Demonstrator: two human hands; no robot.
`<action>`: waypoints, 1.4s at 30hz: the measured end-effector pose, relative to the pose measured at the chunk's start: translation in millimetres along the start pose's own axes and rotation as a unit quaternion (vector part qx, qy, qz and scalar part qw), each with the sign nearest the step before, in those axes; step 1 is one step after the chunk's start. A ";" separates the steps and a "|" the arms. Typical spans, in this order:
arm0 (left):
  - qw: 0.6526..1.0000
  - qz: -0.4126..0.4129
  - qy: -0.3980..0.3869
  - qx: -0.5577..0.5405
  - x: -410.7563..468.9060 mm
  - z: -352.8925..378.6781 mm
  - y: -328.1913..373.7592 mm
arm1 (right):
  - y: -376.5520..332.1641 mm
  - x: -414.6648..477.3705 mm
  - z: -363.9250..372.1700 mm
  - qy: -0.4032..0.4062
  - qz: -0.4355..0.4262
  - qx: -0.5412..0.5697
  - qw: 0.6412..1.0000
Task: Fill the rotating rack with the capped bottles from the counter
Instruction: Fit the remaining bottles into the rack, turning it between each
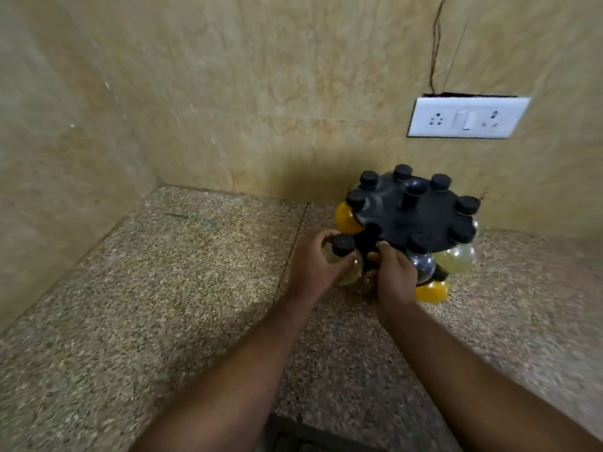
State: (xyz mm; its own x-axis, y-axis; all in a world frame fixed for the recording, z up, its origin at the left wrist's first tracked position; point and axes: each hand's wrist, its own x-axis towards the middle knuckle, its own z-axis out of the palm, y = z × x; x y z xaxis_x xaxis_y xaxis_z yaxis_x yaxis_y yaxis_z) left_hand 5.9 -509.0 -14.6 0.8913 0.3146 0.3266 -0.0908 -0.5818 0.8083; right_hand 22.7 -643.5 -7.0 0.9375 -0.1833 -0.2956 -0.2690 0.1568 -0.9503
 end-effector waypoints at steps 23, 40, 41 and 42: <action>0.991 0.046 -0.121 -0.015 -1.6 70.9 64.8 | -50.4 43.2 -98.2 -0.035 0.180 0.111 0.977; 0.986 0.051 -0.073 0.139 10.6 95.9 72.4 | -55.6 56.6 -98.9 -0.061 0.197 -0.021 0.978; 0.987 0.047 -0.067 0.139 8.9 97.7 72.5 | -54.6 56.4 -98.5 -0.060 0.196 -0.026 0.978; 0.988 0.042 -0.065 0.136 7.6 98.3 72.3 | -53.7 55.7 -97.0 -0.059 0.195 -0.028 0.979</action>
State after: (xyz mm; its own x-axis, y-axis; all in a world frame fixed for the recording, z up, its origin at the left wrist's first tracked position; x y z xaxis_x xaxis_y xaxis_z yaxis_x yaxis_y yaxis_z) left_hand 49.8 -622.4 -1.8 0.9367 0.1676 0.3075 -0.0607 -0.7871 0.6139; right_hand 67.9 -756.3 18.2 0.7786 -0.0073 -0.6274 -0.6207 0.1379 -0.7719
